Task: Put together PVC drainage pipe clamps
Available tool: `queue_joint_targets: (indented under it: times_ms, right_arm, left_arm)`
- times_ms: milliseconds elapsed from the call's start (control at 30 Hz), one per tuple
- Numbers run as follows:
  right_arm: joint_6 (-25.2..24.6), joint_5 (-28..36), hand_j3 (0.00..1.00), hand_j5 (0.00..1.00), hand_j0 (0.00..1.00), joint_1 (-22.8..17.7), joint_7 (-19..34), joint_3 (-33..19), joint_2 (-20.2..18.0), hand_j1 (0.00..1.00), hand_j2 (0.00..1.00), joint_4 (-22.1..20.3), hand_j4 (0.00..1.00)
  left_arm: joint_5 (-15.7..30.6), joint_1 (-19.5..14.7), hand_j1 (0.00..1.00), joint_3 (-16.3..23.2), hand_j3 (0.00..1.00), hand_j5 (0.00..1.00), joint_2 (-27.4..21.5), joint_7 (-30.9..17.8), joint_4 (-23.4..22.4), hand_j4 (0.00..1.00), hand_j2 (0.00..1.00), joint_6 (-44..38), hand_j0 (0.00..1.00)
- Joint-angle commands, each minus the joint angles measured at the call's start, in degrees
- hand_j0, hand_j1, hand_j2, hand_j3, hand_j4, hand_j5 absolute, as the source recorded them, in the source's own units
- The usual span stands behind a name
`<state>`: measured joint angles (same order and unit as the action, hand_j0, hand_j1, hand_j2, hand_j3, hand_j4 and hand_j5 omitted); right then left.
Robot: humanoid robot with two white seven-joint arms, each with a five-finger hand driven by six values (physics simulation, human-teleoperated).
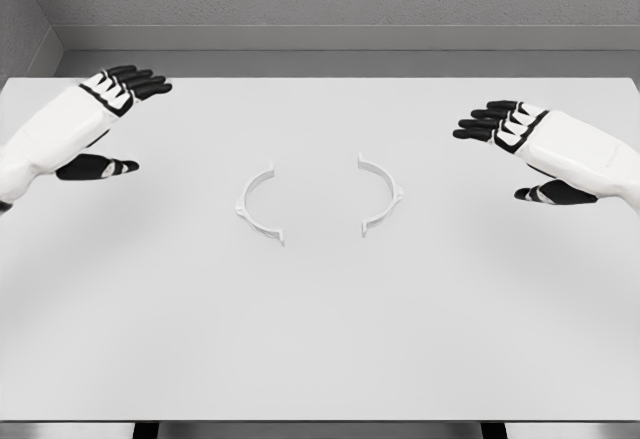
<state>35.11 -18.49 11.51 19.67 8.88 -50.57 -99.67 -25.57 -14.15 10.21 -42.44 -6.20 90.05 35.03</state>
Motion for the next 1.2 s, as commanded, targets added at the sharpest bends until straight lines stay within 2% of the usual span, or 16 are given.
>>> queue_joint_targets:
  times_ms: [0,67,133,200,233,367,467,500,533,567,700,767,833,1167]
  right_arm:
    - [-0.1,-1.1,1.0,1.0,1.0,0.1,-0.1,0.2,-0.7,1.0,1.0,1.2,1.0]
    - [-0.1,-1.2,1.0,1.0,1.0,0.4,-0.1,0.4,0.0,1.0,1.0,3.8,1.0]
    - [-0.1,-1.4,1.0,1.0,1.0,0.9,0.1,1.8,0.4,1.0,1.0,4.1,1.0]
    - [-0.1,-6.7,1.0,1.0,1.0,1.8,0.1,3.4,2.7,1.0,1.0,4.1,1.0]
    - [-0.1,-7.1,1.0,1.0,1.0,1.8,0.1,3.3,2.8,1.0,1.0,4.2,1.0]
    - [-0.1,-6.9,1.0,1.0,1.0,1.9,0.5,2.9,1.6,1.0,1.0,3.8,1.0]
    - [-0.1,-6.6,1.0,1.0,1.0,1.7,3.2,2.6,1.6,1.0,1.0,2.8,1.0]
    - [-0.1,-6.5,1.0,1.0,1.0,1.1,3.2,0.9,1.7,1.0,1.0,2.6,1.0]
    - [-0.1,-6.6,1.0,1.0,1.0,-1.1,3.4,-2.8,1.9,1.0,1.0,1.2,1.0]
    - [-0.1,-6.6,1.0,1.0,1.0,-2.5,3.9,-4.4,2.0,1.0,1.0,0.5,1.0]
    - [-0.1,-7.3,1.0,1.0,1.0,-3.8,4.0,-3.9,1.3,1.0,1.0,0.2,1.0]
    - [-0.1,-7.1,1.0,1.0,1.0,-3.5,4.1,-3.8,0.9,1.0,1.0,2.1,1.0]
    - [-0.1,-7.3,1.0,1.0,1.0,-3.7,4.4,-4.1,0.6,1.0,1.0,0.4,1.0]
    - [-0.1,-7.3,1.0,1.0,1.0,-3.9,4.5,-4.5,0.5,1.0,1.0,0.4,1.0]
  left_arm:
    - [-0.4,0.0,1.0,0.4,1.0,1.0,0.3,0.0,-0.3,1.0,1.0,0.0,1.0]
    - [-0.7,-0.1,1.0,0.4,1.0,1.0,0.4,0.1,-0.3,1.0,1.0,0.0,1.0]
    - [-0.7,0.0,1.0,0.5,1.0,1.0,0.4,0.1,-0.3,1.0,1.0,0.0,1.0]
    - [-0.9,-0.1,1.0,2.4,1.0,1.0,0.6,0.1,-0.4,1.0,1.0,0.0,1.0]
    - [-0.9,-0.1,1.0,2.7,1.0,1.0,1.0,0.1,-0.4,1.0,1.0,0.0,1.0]
    - [-0.9,-0.1,1.0,2.7,1.0,1.0,1.0,0.1,-0.6,1.0,1.0,0.0,1.0]
    - [-0.9,-0.1,1.0,2.5,1.0,1.0,1.0,0.1,-1.9,1.0,1.0,0.0,1.0]
    - [-0.9,-0.1,1.0,2.4,1.0,1.0,0.9,0.1,-2.0,1.0,1.0,0.0,1.0]
    - [-0.8,-0.1,1.0,2.2,1.0,1.0,0.6,0.1,-2.1,1.0,1.0,0.0,1.0]
    - [-0.7,0.0,1.0,2.1,1.0,1.0,0.6,0.1,-2.2,1.0,1.0,0.0,1.0]
    - [-0.7,0.0,1.0,1.9,1.0,1.0,0.5,0.0,-2.4,1.0,1.0,0.0,1.0]
    - [-0.5,0.0,1.0,1.7,1.0,1.0,0.5,0.1,-2.5,1.0,1.0,0.0,1.0]
    - [-0.4,0.1,1.0,1.2,1.0,1.0,0.4,0.1,-2.7,1.0,1.0,0.0,1.0]
    - [-0.1,0.1,1.0,1.2,1.0,1.0,0.3,0.1,-2.7,1.0,1.0,0.0,1.0]
